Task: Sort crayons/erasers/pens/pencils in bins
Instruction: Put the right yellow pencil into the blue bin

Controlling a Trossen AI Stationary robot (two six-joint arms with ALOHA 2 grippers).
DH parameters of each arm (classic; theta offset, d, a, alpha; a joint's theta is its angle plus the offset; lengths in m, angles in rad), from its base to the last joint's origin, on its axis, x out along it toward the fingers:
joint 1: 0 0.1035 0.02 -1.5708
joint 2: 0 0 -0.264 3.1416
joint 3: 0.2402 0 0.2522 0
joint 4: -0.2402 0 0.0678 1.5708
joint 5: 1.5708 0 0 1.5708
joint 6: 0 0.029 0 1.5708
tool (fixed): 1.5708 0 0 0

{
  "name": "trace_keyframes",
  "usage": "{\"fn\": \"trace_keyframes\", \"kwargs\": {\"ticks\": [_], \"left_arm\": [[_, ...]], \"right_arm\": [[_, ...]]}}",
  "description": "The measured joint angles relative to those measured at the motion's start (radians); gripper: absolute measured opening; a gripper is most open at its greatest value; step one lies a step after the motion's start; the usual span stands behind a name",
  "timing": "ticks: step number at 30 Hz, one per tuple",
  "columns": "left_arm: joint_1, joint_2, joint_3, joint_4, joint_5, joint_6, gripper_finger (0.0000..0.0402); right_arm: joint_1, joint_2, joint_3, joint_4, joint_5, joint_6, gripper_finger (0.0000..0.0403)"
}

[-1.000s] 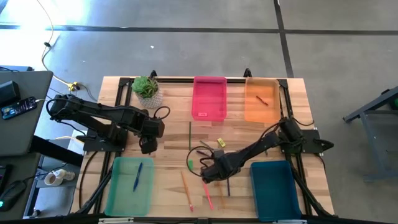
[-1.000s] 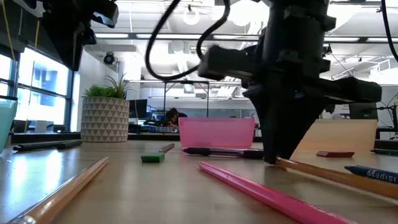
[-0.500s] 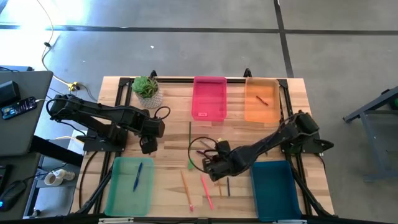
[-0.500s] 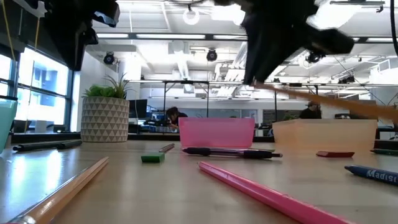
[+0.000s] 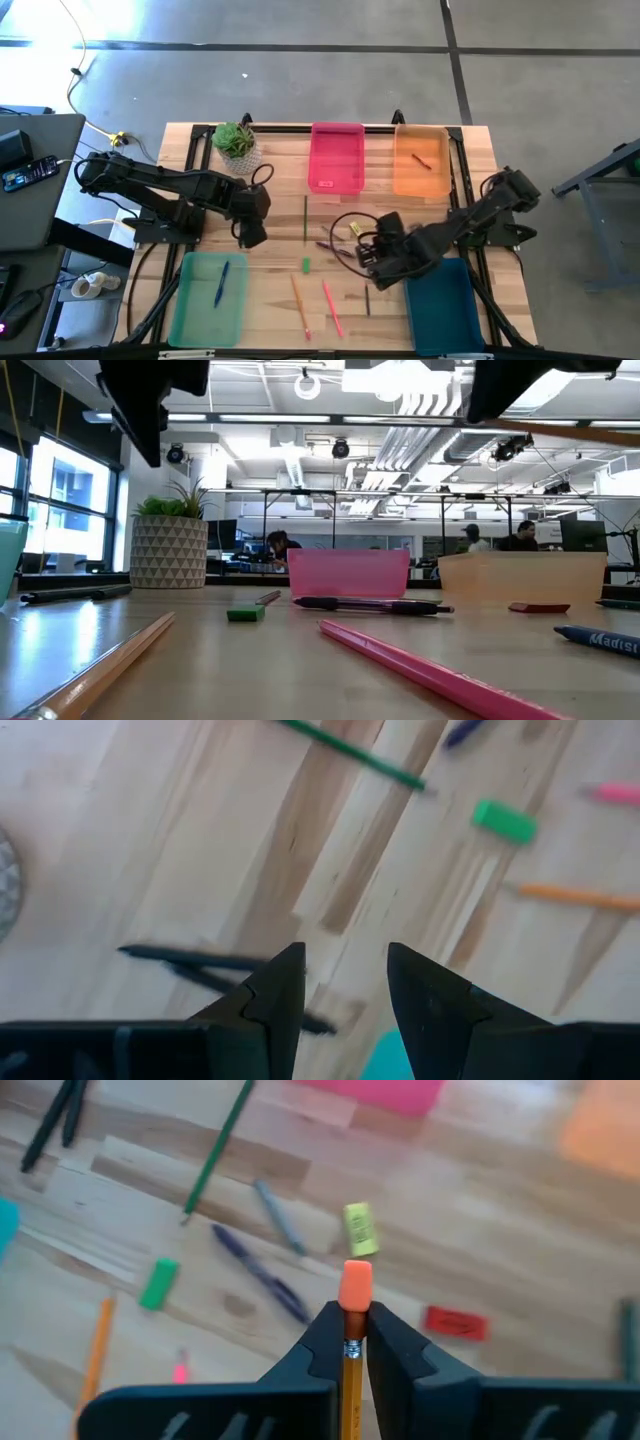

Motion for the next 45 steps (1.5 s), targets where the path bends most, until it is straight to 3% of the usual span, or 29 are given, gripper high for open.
{"fn": "trace_keyframes", "kwargs": {"ticks": [8, 16, 25, 38, 45], "left_arm": [[-0.001, 0.000, 0.000, 0.107, -0.003, -0.153, 0.0131], [-0.002, 0.000, 0.000, 0.105, -0.059, -0.355, 0.0131], [-0.004, 0.000, -0.038, 0.093, -0.101, -0.540, 0.0131], [-0.006, 0.000, -0.109, 0.080, -0.122, -0.699, 0.0131], [-0.016, 0.000, -0.109, -0.066, -0.147, -0.796, 0.0131]], "right_arm": [[0.053, -0.105, -0.022, -0.179, 0.028, -0.061, 0.0010], [0.130, -0.223, -0.168, -0.145, -0.019, -0.056, 0.0010], [0.257, -0.316, -0.393, 0.085, -0.134, -0.083, 0.0009], [0.365, -0.320, -0.616, 0.424, -0.282, -0.079, 0.0009], [0.370, -0.320, -0.734, 0.590, -0.403, -0.074, 0.0009]]}}
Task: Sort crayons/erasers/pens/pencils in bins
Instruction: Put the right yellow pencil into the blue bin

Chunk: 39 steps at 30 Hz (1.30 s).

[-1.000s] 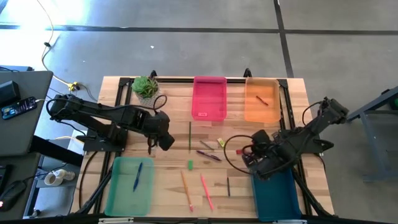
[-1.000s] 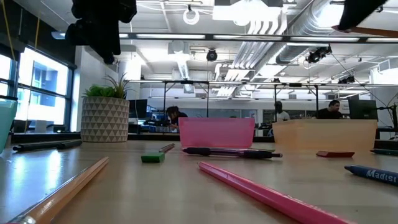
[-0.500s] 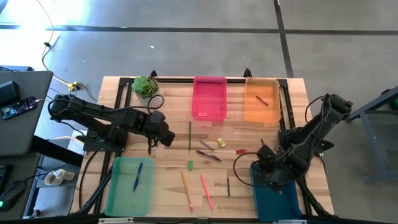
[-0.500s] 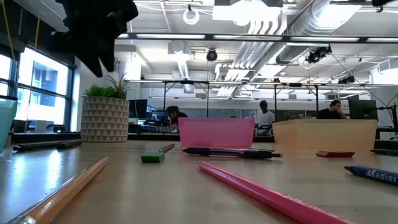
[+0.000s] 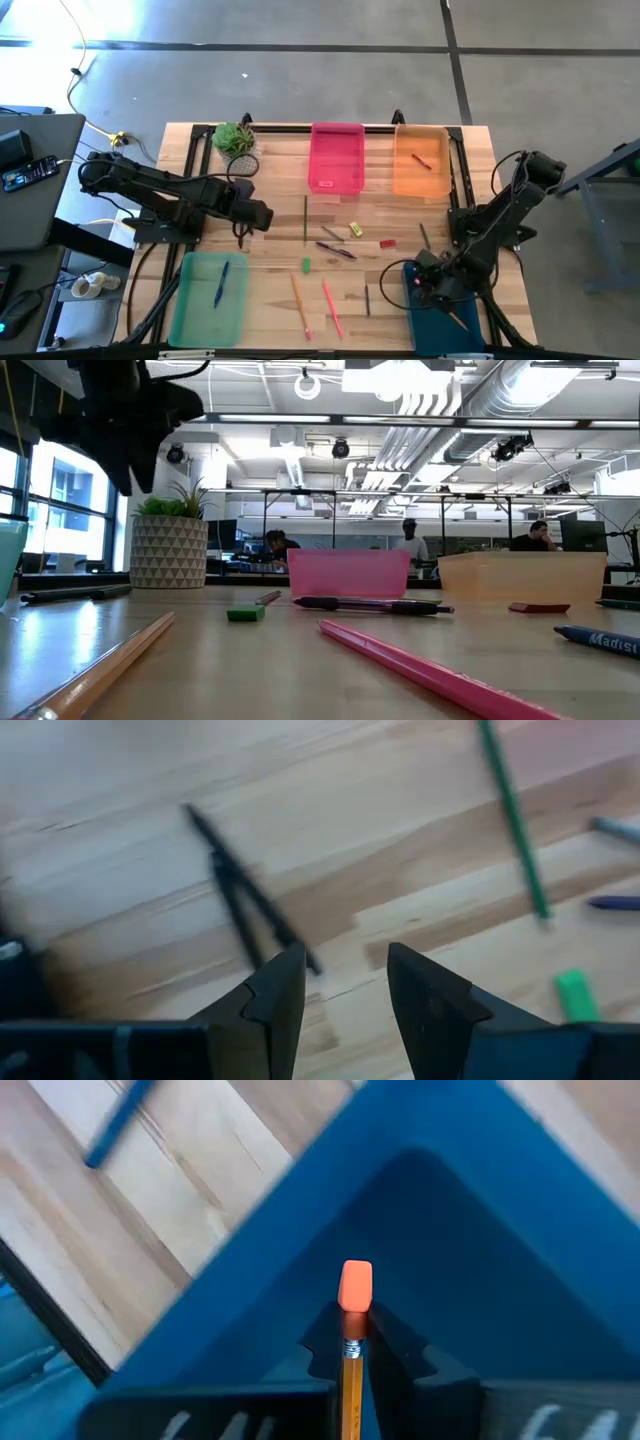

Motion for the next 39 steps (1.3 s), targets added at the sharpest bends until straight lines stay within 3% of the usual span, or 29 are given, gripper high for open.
{"fn": "trace_keyframes", "kwargs": {"ticks": [14, 25, 34, 39], "left_arm": [[-0.008, 0.076, -0.017, -0.073, 0.037, -0.109, 0.0131], [-0.011, 0.067, -0.215, 0.087, 0.154, -0.180, 0.0131], [0.006, 0.066, -0.308, 0.213, 0.175, -0.166, 0.0131], [0.023, 0.066, -0.337, 0.232, 0.180, -0.153, 0.0131]], "right_arm": [[-0.001, 0.000, -0.072, 0.080, -0.073, 0.002, 0.0010], [-0.002, 0.000, -0.072, 0.066, -0.075, -0.025, 0.0010], [-0.022, 0.000, -0.072, 0.075, -0.098, -0.016, 0.0010], [-0.023, 0.000, -0.072, 0.082, -0.098, -0.002, 0.0041]]}}
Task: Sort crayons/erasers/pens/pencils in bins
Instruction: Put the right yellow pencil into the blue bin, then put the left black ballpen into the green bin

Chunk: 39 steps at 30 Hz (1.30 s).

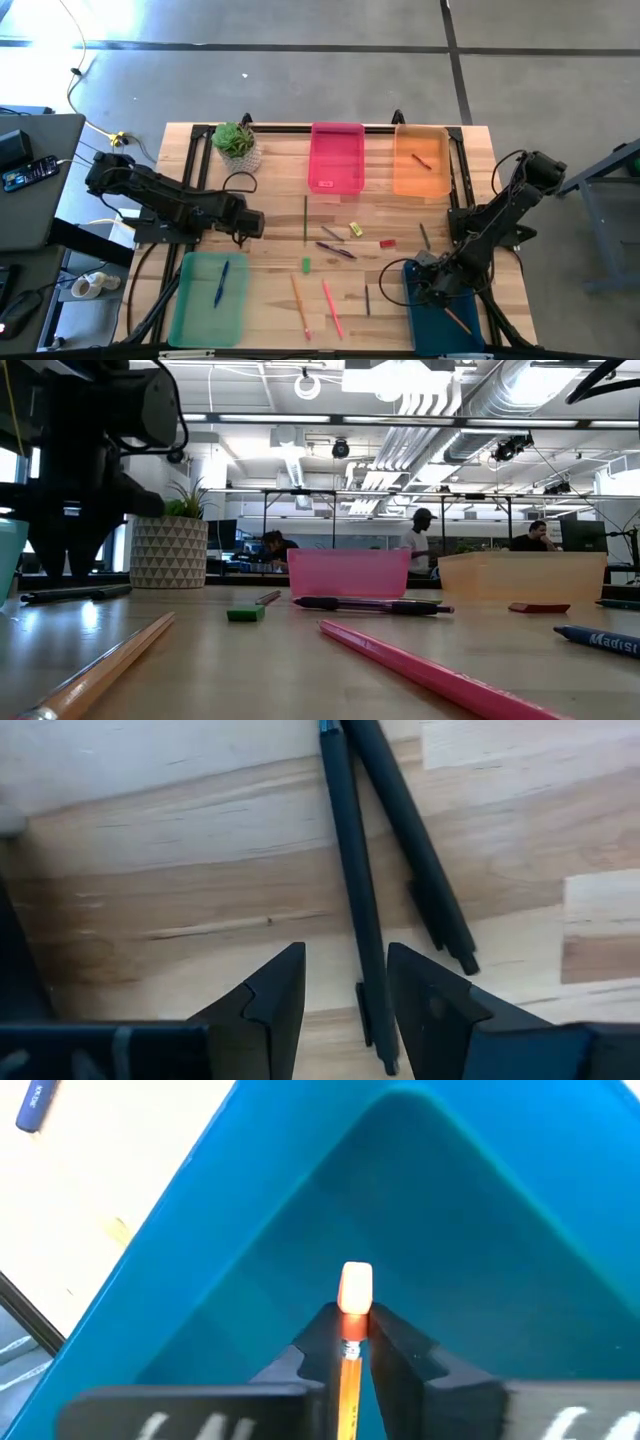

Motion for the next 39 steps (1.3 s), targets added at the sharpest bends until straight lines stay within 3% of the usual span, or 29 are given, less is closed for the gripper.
{"fn": "trace_keyframes", "kwargs": {"ticks": [6, 11, 29, 39], "left_arm": [[0.002, 0.000, -0.018, 0.008, 0.001, 0.001, 0.0131], [0.002, 0.000, -0.033, 0.058, 0.008, 0.035, 0.0131], [0.033, -0.002, -0.109, 0.145, 0.034, 0.047, 0.0127], [0.039, -0.002, -0.108, 0.116, 0.012, 0.059, 0.0029]], "right_arm": [[0.000, 0.000, 0.000, 0.005, 0.000, 0.039, 0.0112], [0.000, 0.000, 0.000, 0.013, 0.000, 0.056, 0.0141], [-0.001, 0.000, 0.001, 0.050, 0.000, 0.111, 0.0145], [-0.007, 0.000, 0.081, -0.037, 0.056, 0.108, 0.0144]]}}
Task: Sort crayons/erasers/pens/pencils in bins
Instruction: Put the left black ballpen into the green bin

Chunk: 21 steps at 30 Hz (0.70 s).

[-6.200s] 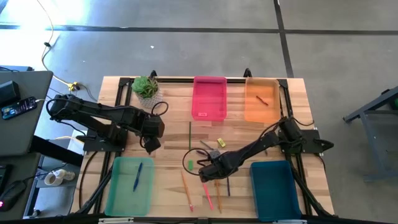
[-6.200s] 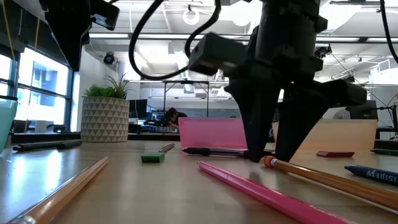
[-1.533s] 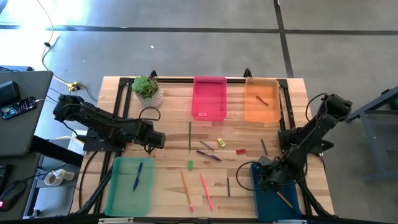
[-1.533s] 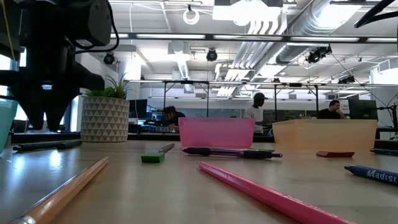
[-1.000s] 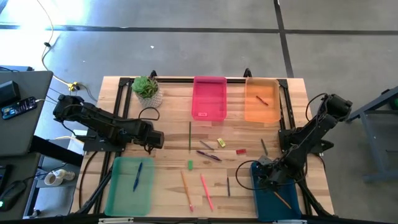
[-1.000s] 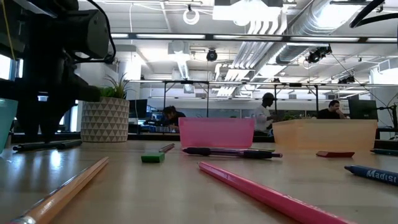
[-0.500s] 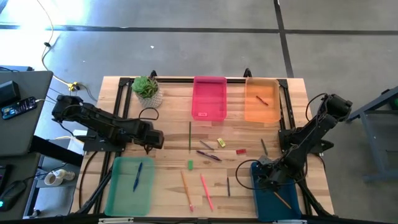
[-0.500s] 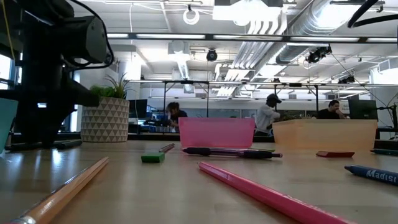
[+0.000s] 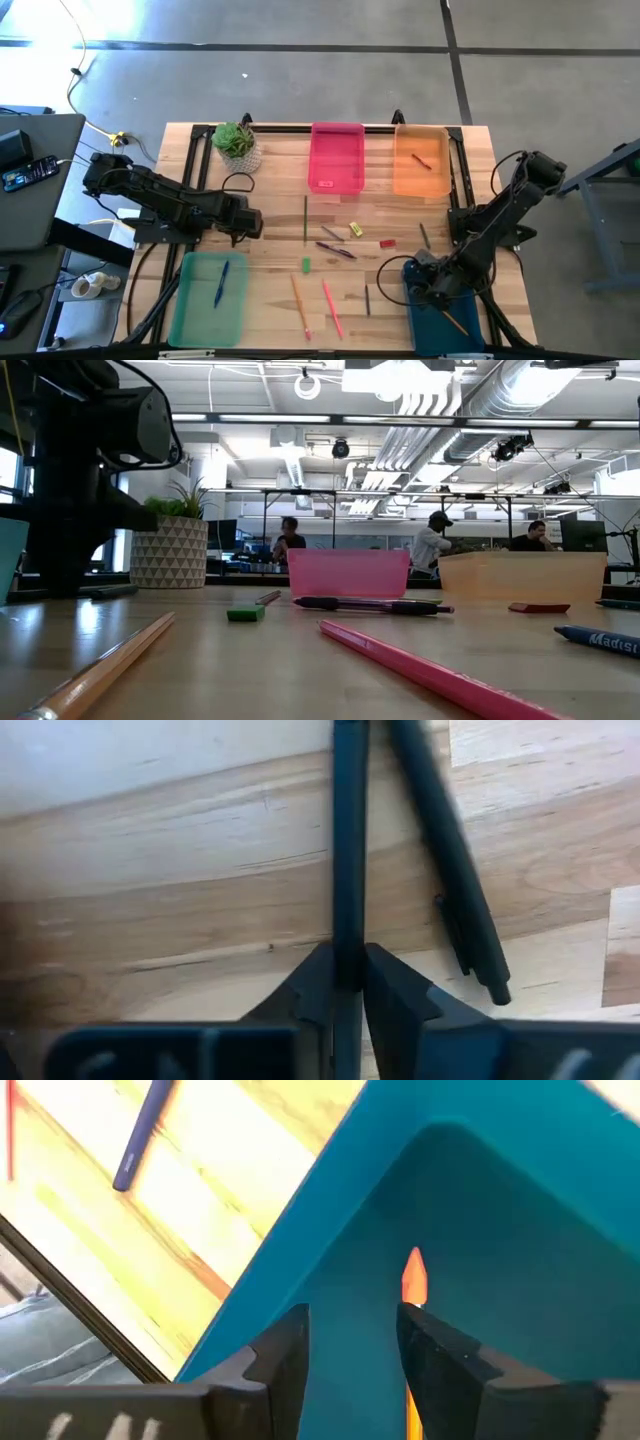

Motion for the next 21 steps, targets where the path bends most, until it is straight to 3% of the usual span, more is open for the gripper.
{"fn": "trace_keyframes", "kwargs": {"ticks": [3, 12, 21], "left_arm": [[0.000, 0.000, 0.000, -0.004, -0.009, 0.019, 0.0009], [0.002, -0.062, -0.011, -0.038, -0.047, 0.019, 0.0013], [0.003, -0.241, 0.019, -0.117, -0.045, 0.046, 0.0013]], "right_arm": [[0.000, 0.000, 0.033, -0.052, 0.001, 0.000, 0.0139], [-0.006, 0.000, 0.091, -0.087, 0.070, 0.000, 0.0122], [-0.049, 0.000, 0.163, -0.174, 0.104, -0.041, 0.0121]]}}
